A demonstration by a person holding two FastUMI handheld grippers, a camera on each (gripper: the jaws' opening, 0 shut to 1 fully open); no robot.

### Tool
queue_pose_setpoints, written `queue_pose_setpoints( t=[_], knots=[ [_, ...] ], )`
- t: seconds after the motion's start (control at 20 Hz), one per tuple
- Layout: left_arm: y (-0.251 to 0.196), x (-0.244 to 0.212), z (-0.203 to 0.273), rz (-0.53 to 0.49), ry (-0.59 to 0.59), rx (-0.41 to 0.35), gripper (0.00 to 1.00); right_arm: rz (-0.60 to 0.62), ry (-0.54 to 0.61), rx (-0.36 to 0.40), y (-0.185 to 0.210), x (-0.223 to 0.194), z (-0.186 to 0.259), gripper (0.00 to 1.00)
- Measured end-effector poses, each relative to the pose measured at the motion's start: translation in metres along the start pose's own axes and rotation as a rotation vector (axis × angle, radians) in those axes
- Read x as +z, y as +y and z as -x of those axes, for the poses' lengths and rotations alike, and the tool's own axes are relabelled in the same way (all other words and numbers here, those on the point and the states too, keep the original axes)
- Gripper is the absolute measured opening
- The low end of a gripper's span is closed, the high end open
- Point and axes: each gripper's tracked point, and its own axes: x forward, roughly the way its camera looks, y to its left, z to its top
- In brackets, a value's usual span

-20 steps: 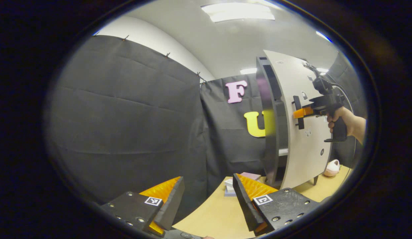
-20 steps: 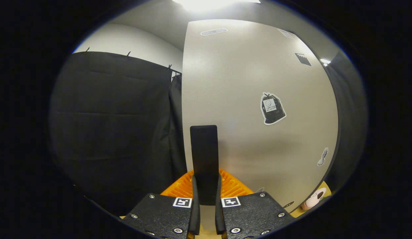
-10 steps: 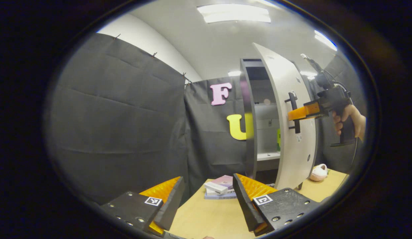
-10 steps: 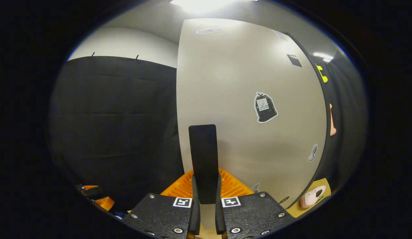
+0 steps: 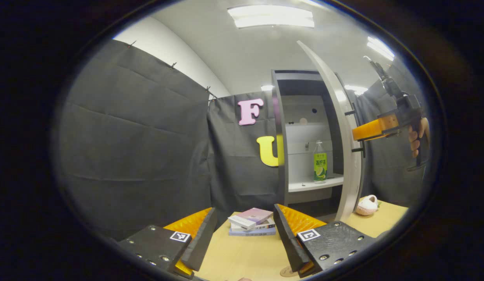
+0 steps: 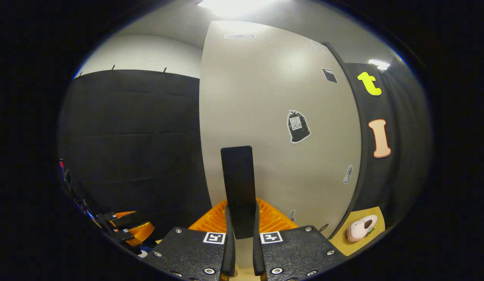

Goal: Open the cabinet door with the right hand, grasp the bottle in the cabinet with the left hand and place it on the coaster, then close the cabinet door with the right hand.

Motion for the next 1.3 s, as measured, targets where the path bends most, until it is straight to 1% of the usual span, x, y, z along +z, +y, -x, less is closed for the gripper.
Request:
queue_pose_setpoints(
  t=[0.05, 0.3, 0.35, 0.4, 0.45, 0.5, 0.55, 0.6, 0.65, 0.7, 0.75, 0.8, 1.0, 1.15, 1.2, 1.3],
  knots=[
    [-0.006, 0.0, -0.001, -0.002, -0.001, -0.008, 0.83, -0.003, -0.002, 0.002, -0.003, 0.0, 0.007, 0.18],
    [-0.04, 0.003, -0.012, -0.003, -0.009, -0.056, 0.83, -0.002, -0.022, 0.005, -0.016, 0.0, 0.036, 0.18],
    [-0.048, 0.003, -0.014, -0.003, -0.011, -0.067, 0.87, -0.007, -0.024, 0.004, -0.019, -0.001, 0.041, 0.18],
    [-0.056, 0.003, -0.016, -0.001, -0.012, -0.081, 0.8, -0.009, -0.027, 0.003, -0.022, 0.0, 0.047, 0.18],
    [-0.064, 0.002, -0.018, 0.001, -0.014, -0.094, 0.83, -0.011, -0.03, 0.0, -0.026, 0.0, 0.052, 0.18],
    [-0.071, 0.003, -0.021, 0.004, -0.015, -0.105, 0.83, -0.014, -0.033, -0.004, -0.03, 0.0, 0.057, 0.18],
    [-0.077, 0.004, -0.022, 0.006, -0.017, -0.114, 0.83, -0.017, -0.035, -0.009, -0.035, 0.0, 0.062, 0.18],
    [-0.084, 0.005, -0.024, 0.009, -0.019, -0.125, 0.87, -0.02, -0.035, -0.016, -0.04, 0.0, 0.067, 0.18],
    [-0.092, 0.004, -0.025, 0.013, -0.019, -0.137, 0.87, -0.023, -0.035, -0.024, -0.043, 0.0, 0.072, 0.18],
    [-0.099, 0.004, -0.026, 0.018, -0.019, -0.148, 0.83, -0.024, -0.036, -0.033, -0.047, 0.001, 0.077, 0.18],
    [-0.105, 0.003, -0.027, 0.023, -0.02, -0.16, 0.83, -0.022, -0.04, -0.042, -0.051, 0.0, 0.082, 0.16],
    [-0.113, 0.003, -0.028, 0.027, -0.019, -0.171, 0.83, -0.022, -0.043, -0.051, -0.056, 0.001, 0.088, 0.17],
    [-0.136, 0.004, -0.032, 0.032, -0.018, -0.207, 0.83, -0.024, -0.051, -0.091, -0.072, 0.002, 0.101, 0.17],
    [-0.149, 0.005, -0.033, 0.033, -0.018, -0.225, 0.83, -0.029, -0.054, -0.103, -0.081, 0.003, 0.106, 0.17],
    [-0.152, 0.004, -0.033, 0.031, -0.017, -0.227, 0.87, -0.028, -0.057, -0.109, -0.084, 0.003, 0.108, 0.17],
    [-0.159, 0.005, -0.031, 0.031, -0.015, -0.231, 0.87, -0.03, -0.06, -0.119, -0.091, 0.003, 0.113, 0.17]
  ],
)
